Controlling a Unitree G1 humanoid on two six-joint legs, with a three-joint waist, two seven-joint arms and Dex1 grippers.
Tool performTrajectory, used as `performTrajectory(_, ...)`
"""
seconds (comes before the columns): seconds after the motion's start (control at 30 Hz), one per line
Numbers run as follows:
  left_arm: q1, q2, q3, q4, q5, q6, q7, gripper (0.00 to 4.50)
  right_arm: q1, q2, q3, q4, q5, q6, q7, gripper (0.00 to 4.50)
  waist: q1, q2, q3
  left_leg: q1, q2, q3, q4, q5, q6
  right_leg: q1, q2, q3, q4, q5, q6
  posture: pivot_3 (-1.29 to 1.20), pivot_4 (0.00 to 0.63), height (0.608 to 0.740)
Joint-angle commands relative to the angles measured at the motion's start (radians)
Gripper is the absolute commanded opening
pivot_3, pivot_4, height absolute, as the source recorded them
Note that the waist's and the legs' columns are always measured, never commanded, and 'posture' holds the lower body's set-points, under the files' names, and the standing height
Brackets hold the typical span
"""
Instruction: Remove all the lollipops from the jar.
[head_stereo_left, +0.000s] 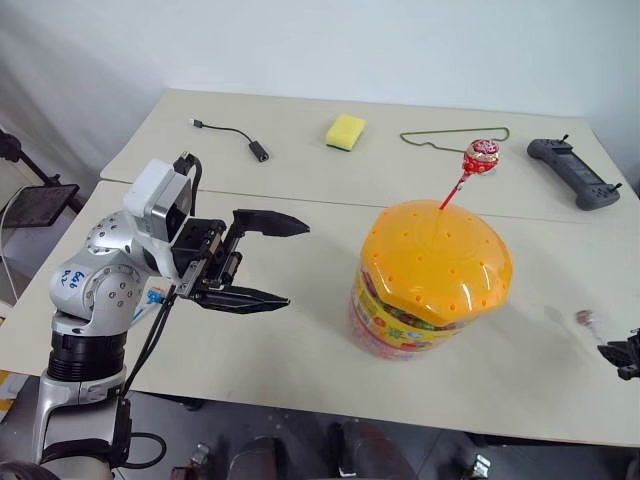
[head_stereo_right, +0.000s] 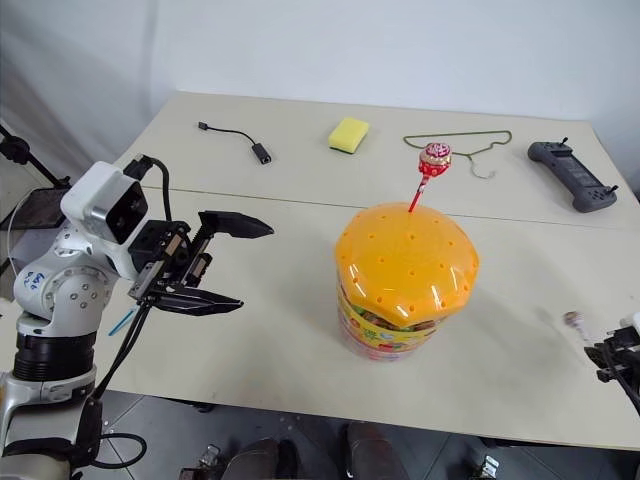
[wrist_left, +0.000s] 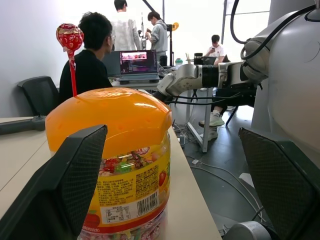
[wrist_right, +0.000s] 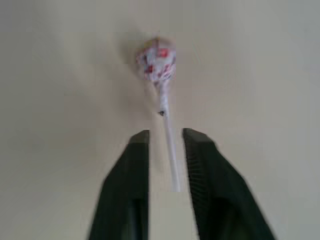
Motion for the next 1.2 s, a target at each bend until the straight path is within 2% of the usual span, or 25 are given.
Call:
performTrajectory(0.03, 0.0, 0.004, 0.003, -0.032, -0.012, -0.003, 0.001, 4.5, 0.008, 0.014, -0.065, -0.023, -0.003, -0.005, 0.03, 2.39, 0.0, 0.0, 0.0, 0.0, 0.0, 0.0, 0.0, 0.0, 0.0, 0.0, 0.0, 0.0, 0.0, 0.0, 0.0, 0.0, 0.15, 0.74)
performTrajectory(0.23, -0.004, 0.001, 0.004, -0.028, -0.016, 0.002, 0.007, 4.5, 0.01, 0.031, -0.112, -0.044, -0.007, -0.018, 0.061, 4.47, -0.001, 0.0, 0.0, 0.0, 0.0, 0.0, 0.0, 0.0, 0.0, 0.0, 0.0, 0.0, 0.0, 0.0, 0.0, 0.0, 0.15, 0.74)
performTrajectory(0.47, -0.003, -0.005, 0.029, -0.023, -0.042, 0.025, 0.046, 4.5, 0.009, 0.077, -0.228, -0.079, 0.038, -0.126, 0.167, 4.47, -0.001, 0.0, 0.0, 0.0, 0.0, 0.0, 0.0, 0.0, 0.0, 0.0, 0.0, 0.0, 0.0, 0.0, 0.0, 0.0, 0.15, 0.74)
performTrajectory(0.6, -0.007, -0.042, 0.092, 0.007, -0.109, 0.056, 0.13, 4.5, -0.062, 0.147, -0.332, -0.151, 0.266, -0.176, 0.336, 4.47, -0.003, 0.0, 0.0, 0.0, 0.0, 0.0, 0.0, 0.0, 0.0, 0.001, 0.0, 0.0, 0.001, 0.0, 0.0, 0.0, 0.15, 0.74)
performTrajectory(0.7, 0.021, -0.069, 0.146, 0.056, -0.137, 0.068, 0.193, 4.5, -0.135, 0.154, -0.357, -0.237, 0.414, -0.075, 0.257, 4.47, -0.003, 0.0, 0.0, 0.001, 0.0, 0.0, 0.001, 0.0, 0.0, 0.001, 0.0, 0.0, 0.003, 0.0, 0.0, 0.0, 0.15, 0.74)
performTrajectory(0.87, 0.075, -0.045, 0.15, 0.071, -0.121, 0.079, 0.181, 4.5, -0.222, 0.162, -0.321, -0.364, 0.533, -0.056, 0.226, 4.47, -0.003, 0.0, 0.0, 0.002, 0.0, 0.0, 0.002, 0.0, 0.0, 0.001, 0.0, 0.0, 0.003, 0.0, 0.0, 0.0, 0.15, 0.74)
performTrajectory(0.97, 0.093, -0.051, 0.153, 0.07, -0.125, 0.087, 0.193, 4.5, -0.347, 0.122, -0.211, -0.479, 0.643, -0.018, 0.148, 4.47, -0.003, -0.001, 0.001, 0.001, 0.0, -0.001, 0.002, 0.0, 0.0, 0.001, 0.0, -0.001, 0.003, 0.0, 0.0, 0.0, 0.15, 0.74)
performTrajectory(1.07, 0.092, -0.062, 0.149, 0.061, -0.13, 0.085, 0.205, 4.5, -0.433, 0.048, -0.157, -0.483, 0.791, 0.084, 0.104, 4.47, -0.003, -0.001, 0.001, 0.0, 0.0, 0.0, 0.003, 0.0, 0.001, 0.001, -0.001, 0.0, 0.002, 0.001, 0.001, 0.0, 0.15, 0.74)
performTrajectory(1.2, 0.094, -0.071, 0.143, 0.044, -0.133, 0.087, 0.212, 4.5, -0.473, 0.035, -0.12, -0.495, 0.754, 0.059, 0.11, 4.47, 0.007, -0.003, 0.001, -0.002, 0.0, -0.004, 0.003, 0.0, 0.001, 0.001, 0.0, 0.0, 0.0, 0.001, 0.001, 0.0, 0.15, 0.74)
